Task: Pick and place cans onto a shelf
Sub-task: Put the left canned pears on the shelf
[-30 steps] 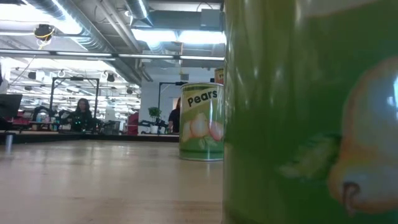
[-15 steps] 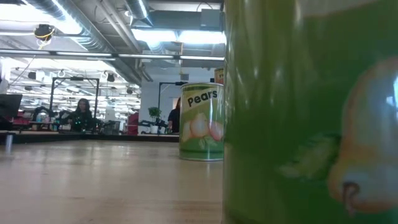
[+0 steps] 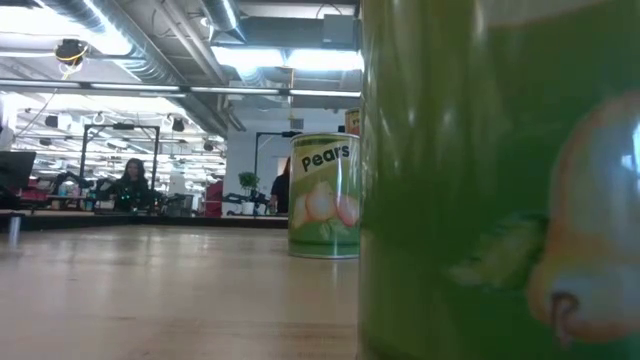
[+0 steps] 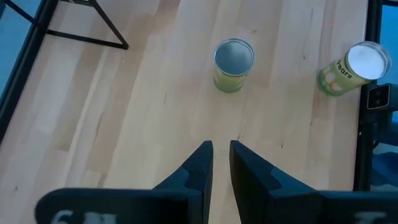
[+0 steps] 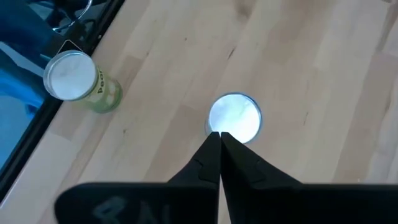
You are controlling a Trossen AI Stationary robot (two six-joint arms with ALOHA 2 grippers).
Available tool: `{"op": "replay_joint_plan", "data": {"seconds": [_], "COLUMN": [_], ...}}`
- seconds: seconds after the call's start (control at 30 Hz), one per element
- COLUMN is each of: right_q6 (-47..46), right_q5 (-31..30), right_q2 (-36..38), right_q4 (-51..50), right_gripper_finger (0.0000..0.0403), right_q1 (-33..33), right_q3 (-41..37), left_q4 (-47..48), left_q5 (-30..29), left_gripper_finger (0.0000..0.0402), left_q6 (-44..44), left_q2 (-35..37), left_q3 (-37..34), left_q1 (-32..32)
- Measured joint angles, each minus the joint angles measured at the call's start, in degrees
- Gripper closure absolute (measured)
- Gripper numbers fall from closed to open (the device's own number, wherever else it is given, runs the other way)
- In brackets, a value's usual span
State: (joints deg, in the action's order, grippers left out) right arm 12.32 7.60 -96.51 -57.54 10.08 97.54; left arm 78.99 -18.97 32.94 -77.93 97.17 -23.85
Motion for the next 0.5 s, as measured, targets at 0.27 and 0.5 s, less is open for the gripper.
{"op": "replay_joint_plan", "data": {"seconds": [0.27, 0.5], "right_q6": [-1.11, -0.07], "right_q5": [-1.58, -1.56], "right_q2": [0.0, -1.06], "right_q4": [0.3, 0.66], "right_gripper_finger": [0.0388, 0.0362], "right_q1": [-0.03, 0.32], "right_q3": [0.0, -0.94], "left_q4": [-0.01, 0.01], "left_q5": [0.01, 0.06], "left_gripper_finger": [0.0355, 0.0355], "left_q6": [1.39, 3.02], "left_q2": [0.0, -0.02], "left_q3": [0.0, 0.0], "left_q1": [0.01, 0.01]}}
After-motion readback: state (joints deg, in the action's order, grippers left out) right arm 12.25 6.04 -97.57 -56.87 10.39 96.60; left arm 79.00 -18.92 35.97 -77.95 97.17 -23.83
